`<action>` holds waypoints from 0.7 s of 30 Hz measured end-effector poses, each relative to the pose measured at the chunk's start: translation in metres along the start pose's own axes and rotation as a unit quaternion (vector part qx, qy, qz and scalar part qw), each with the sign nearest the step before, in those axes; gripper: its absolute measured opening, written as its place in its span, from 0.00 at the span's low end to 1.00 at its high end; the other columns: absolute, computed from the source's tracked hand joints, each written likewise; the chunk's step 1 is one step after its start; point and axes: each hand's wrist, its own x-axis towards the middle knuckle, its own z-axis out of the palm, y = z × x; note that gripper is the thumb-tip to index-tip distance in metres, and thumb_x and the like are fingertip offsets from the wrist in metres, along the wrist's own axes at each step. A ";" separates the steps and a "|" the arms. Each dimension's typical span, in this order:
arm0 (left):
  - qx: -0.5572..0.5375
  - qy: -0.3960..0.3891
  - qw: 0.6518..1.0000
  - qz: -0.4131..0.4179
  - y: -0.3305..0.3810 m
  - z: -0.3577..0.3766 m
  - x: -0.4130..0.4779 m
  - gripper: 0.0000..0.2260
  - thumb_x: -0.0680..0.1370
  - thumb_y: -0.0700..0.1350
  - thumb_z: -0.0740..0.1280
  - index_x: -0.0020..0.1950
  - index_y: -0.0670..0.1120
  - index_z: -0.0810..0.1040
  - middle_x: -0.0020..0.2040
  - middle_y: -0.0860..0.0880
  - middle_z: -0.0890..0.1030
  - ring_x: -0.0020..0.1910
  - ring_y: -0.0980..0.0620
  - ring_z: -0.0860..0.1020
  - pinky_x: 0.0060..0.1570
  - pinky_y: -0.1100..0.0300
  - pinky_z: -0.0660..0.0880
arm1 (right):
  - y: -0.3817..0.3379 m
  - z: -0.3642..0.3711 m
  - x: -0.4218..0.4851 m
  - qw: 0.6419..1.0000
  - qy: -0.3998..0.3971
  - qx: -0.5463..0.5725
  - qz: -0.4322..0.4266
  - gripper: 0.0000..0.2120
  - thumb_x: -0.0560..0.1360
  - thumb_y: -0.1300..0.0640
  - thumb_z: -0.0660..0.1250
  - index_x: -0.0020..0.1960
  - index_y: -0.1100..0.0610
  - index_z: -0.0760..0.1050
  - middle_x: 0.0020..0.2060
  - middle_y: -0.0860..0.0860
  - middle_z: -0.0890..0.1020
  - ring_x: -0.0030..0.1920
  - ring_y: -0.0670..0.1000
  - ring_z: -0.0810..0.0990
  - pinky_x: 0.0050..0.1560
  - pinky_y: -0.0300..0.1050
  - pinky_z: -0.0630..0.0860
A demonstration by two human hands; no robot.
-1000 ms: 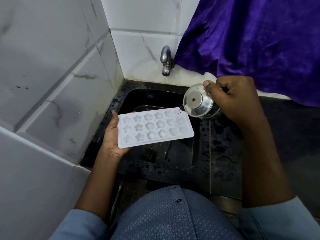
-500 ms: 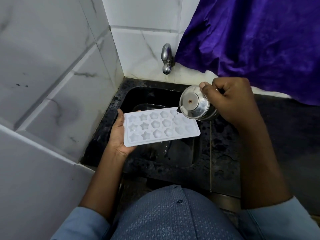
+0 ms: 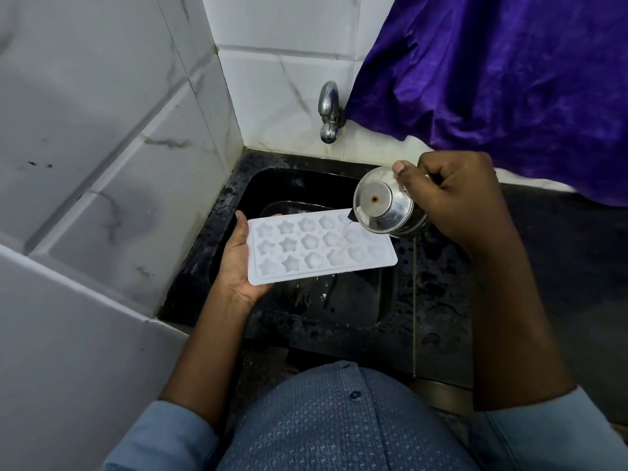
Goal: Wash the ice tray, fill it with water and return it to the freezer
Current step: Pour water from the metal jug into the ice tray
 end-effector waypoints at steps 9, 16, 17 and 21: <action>0.009 -0.008 1.000 -0.003 -0.005 0.009 0.004 0.35 0.84 0.70 0.57 0.65 0.42 0.86 0.69 0.36 0.83 0.64 0.34 0.84 0.52 0.36 0.84 | -0.002 0.002 0.005 1.000 -0.003 0.003 -0.001 0.26 0.82 0.49 0.69 0.30 0.61 0.68 0.23 0.57 0.68 0.27 0.60 0.67 0.30 0.55 0.65; 0.012 -0.022 1.000 -0.017 -0.011 0.023 0.009 0.38 0.84 0.72 0.54 0.67 0.41 0.85 0.71 0.35 0.81 0.67 0.34 0.83 0.59 0.35 0.83 | -0.008 0.005 0.006 1.000 -0.005 0.017 -0.006 0.26 0.82 0.50 0.70 0.29 0.56 0.65 0.23 0.51 0.65 0.26 0.47 0.62 0.29 0.48 0.61; 0.011 -0.018 1.000 -0.016 -0.012 0.024 0.009 0.38 0.84 0.72 0.54 0.69 0.41 0.83 0.72 0.35 0.80 0.67 0.34 0.82 0.59 0.34 0.82 | -0.008 0.006 0.006 1.000 -0.005 0.019 -0.006 0.27 0.82 0.50 0.70 0.29 0.55 0.64 0.23 0.51 0.64 0.26 0.47 0.62 0.30 0.48 0.60; 0.015 -0.017 1.000 -0.018 -0.010 0.026 0.011 0.38 0.84 0.72 0.53 0.64 0.42 0.87 0.71 0.36 0.81 0.67 0.35 0.82 0.63 0.34 0.78 | -0.009 0.005 0.007 1.000 -0.007 0.015 -0.007 0.27 0.82 0.50 0.70 0.28 0.52 0.63 0.22 0.49 0.64 0.26 0.47 0.62 0.29 0.47 0.60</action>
